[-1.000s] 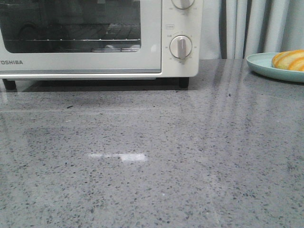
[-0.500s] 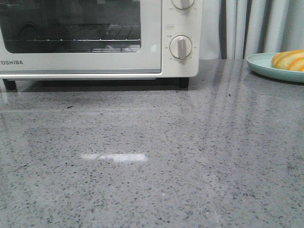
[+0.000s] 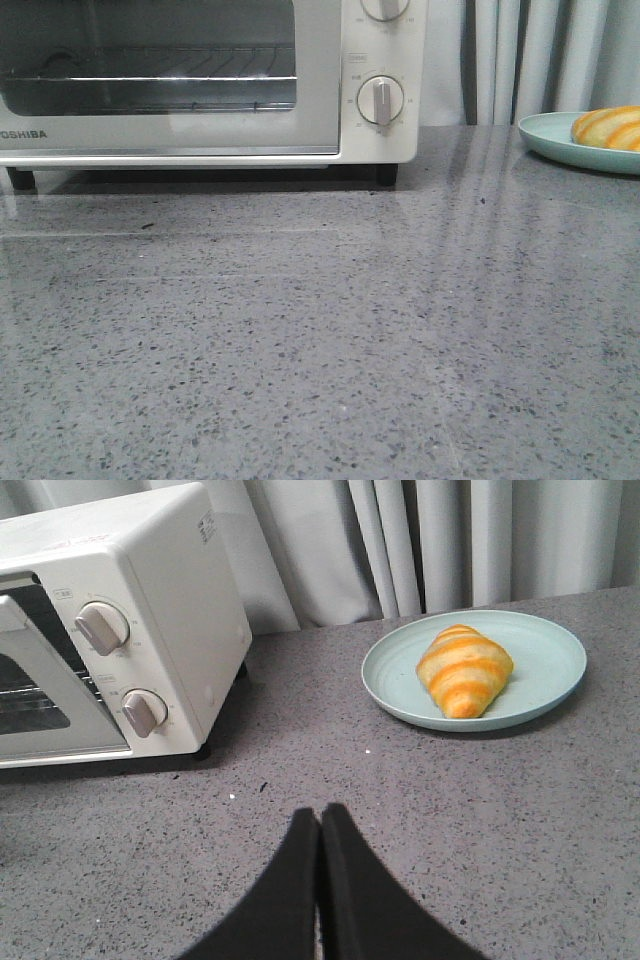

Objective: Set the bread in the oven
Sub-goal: 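Hook the left gripper on the door handle and pull it down, then lower the oven door fully open and withdraw the left gripper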

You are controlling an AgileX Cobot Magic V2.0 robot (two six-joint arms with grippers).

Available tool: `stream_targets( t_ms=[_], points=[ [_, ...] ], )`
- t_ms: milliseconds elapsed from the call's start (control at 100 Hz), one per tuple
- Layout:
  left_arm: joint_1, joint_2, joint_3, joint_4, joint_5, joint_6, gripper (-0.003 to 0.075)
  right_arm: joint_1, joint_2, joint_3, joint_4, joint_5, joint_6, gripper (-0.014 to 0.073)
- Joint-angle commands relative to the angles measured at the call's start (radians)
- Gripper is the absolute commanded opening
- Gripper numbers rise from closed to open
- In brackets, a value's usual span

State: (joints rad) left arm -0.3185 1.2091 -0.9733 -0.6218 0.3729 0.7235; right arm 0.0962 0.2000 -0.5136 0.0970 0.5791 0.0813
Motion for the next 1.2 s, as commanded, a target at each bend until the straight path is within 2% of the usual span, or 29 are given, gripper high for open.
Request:
stream_targets(
  t_ms=[0, 660, 1040, 1189],
  points=[
    [0.001, -0.011, 0.045, 0.029, 0.093, -0.003, -0.0022, 0.003, 0.019, -0.033, -0.004, -0.074, -0.011, -0.0069],
    [0.001, -0.049, 0.262, 0.029, 0.124, -0.004, -0.0022, 0.003, 0.019, -0.033, -0.004, -0.133, -0.011, -0.0069],
    [0.001, -0.051, 0.278, 0.029, 0.165, -0.004, -0.0022, 0.003, 0.019, -0.033, 0.018, -0.129, -0.011, -0.0069],
    [0.001, -0.125, 0.278, 0.0, 0.213, -0.004, -0.0022, 0.003, 0.019, -0.033, 0.018, -0.131, -0.011, -0.0069]
  ],
)
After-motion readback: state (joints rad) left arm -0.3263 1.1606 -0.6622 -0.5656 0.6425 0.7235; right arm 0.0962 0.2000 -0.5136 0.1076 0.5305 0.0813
